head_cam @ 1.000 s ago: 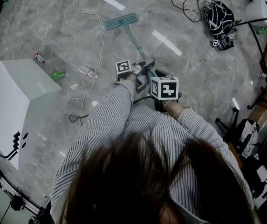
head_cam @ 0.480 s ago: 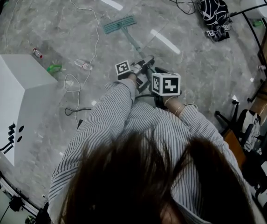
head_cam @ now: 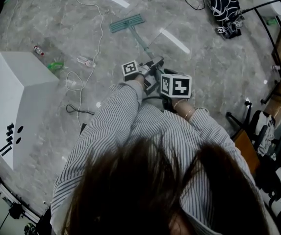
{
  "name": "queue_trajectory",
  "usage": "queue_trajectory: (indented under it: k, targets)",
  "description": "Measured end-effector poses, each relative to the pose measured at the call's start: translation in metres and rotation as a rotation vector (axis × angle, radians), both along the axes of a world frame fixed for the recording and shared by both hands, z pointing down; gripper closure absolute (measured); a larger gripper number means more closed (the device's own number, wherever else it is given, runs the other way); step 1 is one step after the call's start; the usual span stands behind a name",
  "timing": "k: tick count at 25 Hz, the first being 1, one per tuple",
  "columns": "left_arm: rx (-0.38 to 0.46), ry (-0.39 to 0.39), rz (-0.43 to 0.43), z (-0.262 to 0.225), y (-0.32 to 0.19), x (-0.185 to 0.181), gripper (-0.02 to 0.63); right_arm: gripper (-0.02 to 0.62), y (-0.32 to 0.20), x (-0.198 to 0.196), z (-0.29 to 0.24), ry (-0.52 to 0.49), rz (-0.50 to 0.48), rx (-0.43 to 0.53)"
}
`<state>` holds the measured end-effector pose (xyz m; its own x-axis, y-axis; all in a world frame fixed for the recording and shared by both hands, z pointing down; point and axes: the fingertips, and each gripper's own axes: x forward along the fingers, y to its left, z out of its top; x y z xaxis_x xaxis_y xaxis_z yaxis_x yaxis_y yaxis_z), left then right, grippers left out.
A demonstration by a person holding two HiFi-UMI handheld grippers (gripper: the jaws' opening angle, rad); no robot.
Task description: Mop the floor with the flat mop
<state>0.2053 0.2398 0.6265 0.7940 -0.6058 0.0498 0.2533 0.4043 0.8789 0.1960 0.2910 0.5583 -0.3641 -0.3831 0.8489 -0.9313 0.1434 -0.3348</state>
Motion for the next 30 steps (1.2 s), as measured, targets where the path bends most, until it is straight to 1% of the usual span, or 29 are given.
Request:
queue_trajectory:
  k: [4,7,10,13,16,18,22,24,26,30]
  targets:
    - [0.004,-0.017,0.029,0.003,0.006,-0.001,0.459,0.477,0.006,-0.001,0.002,-0.010,0.007,-0.006]
    - [0.017,-0.011,0.051,0.001,0.004,-0.004,0.456,0.476,0.003,-0.008,0.001,-0.003,-0.023,-0.002]
    - [0.036,-0.015,0.078,-0.001,-0.002,-0.007,0.445,0.476,-0.004,-0.012,-0.002,0.012,-0.043,0.008]
    - [0.048,-0.034,0.125,-0.002,-0.010,-0.008,0.439,0.476,-0.013,-0.014,-0.003,0.024,-0.037,0.010]
    - [0.043,-0.037,0.132,-0.002,-0.026,-0.015,0.439,0.476,-0.029,-0.022,-0.003,0.036,-0.049,0.013]
    - [0.037,-0.046,0.129,0.003,-0.043,-0.026,0.440,0.476,-0.046,-0.034,0.000,0.049,-0.068,0.012]
    - [0.030,-0.102,0.154,0.021,-0.092,-0.064,0.456,0.472,-0.094,-0.072,0.011,0.042,-0.079,-0.018]
    - [0.019,-0.102,0.150,0.017,-0.126,-0.088,0.457,0.468,-0.128,-0.099,0.013,0.036,-0.086,-0.017]
    - [0.021,-0.119,0.159,0.019,-0.162,-0.113,0.457,0.463,-0.165,-0.125,0.013,0.031,-0.092,-0.009]
    - [0.053,-0.165,0.223,0.018,-0.233,-0.159,0.448,0.462,-0.238,-0.174,0.008,0.028,-0.072,-0.003]
